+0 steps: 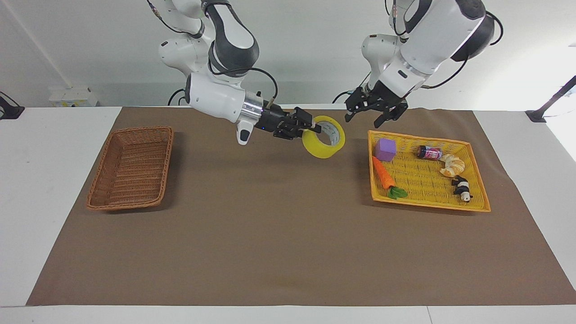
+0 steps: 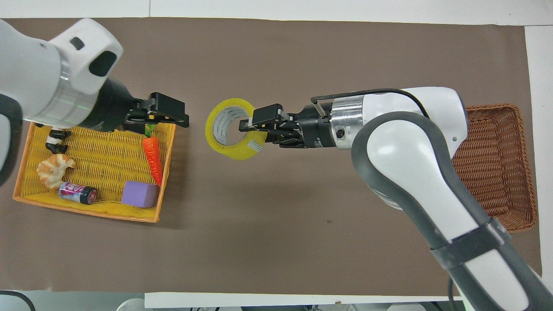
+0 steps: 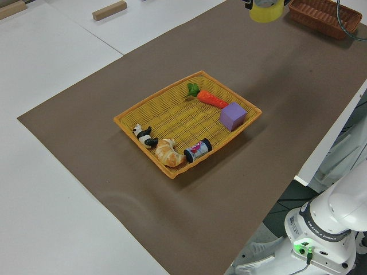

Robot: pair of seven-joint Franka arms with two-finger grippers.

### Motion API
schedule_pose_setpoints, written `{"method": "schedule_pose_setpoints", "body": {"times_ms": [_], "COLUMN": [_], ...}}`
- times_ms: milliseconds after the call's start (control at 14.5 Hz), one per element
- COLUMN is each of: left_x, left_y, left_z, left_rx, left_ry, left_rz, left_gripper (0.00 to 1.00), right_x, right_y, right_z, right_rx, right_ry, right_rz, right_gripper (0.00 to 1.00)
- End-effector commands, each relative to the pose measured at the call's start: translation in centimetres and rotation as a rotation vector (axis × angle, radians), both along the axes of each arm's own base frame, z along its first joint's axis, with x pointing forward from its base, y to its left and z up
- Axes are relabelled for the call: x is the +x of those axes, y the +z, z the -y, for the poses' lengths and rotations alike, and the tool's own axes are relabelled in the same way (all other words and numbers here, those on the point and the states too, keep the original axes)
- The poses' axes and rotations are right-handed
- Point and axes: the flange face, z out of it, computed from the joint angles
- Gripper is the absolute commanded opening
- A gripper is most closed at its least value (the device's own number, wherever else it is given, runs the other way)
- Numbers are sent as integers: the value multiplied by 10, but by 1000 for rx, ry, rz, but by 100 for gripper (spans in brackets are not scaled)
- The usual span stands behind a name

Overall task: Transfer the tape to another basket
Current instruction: 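Carry the tape with the right gripper while the left gripper withdraws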

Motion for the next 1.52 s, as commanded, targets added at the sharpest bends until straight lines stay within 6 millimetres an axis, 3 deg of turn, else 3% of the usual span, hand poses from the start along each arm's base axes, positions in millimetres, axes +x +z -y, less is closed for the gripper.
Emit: {"method": "schedule_pose_setpoints", "body": {"times_ms": [0, 138, 346, 415, 622, 761, 899, 1037, 1452], "left_x": [11, 21, 30, 31, 33, 29, 24, 24, 24], "left_y": [-2, -5, -11, -11, -11, -15, -20, -20, -20], "left_z": [-52, -92, -158, -170, -207, -220, -224, -215, -222], "left_rx": [92, 172, 223, 257, 295, 296, 297, 297, 297], "left_ry": [-15, -36, -90, -109, -122, -111, -96, -116, -104], "left_rz": [5, 31, 42, 48, 62, 51, 37, 39, 37], "left_gripper": [100, 100, 99, 99, 100, 100, 100, 100, 100], "right_x": [17, 23, 13, 3, -33, -60, -72, -76, -73], "right_y": [6, 1, -8, -11, -20, -31, -47, -68, -138], "right_z": [72, 138, 258, 305, 418, 478, 505, 523, 534], "right_rx": [-16, -47, -94, -127, -260, -295, -321, -312, -302], "right_ry": [57, 95, 161, 176, 254, 292, 329, 324, 373], "right_rz": [27, 44, 80, 81, 117, 138, 145, 139, 190], "right_gripper": [0, 0, 0, 0, 0, 0, 0, 0, 0]}}
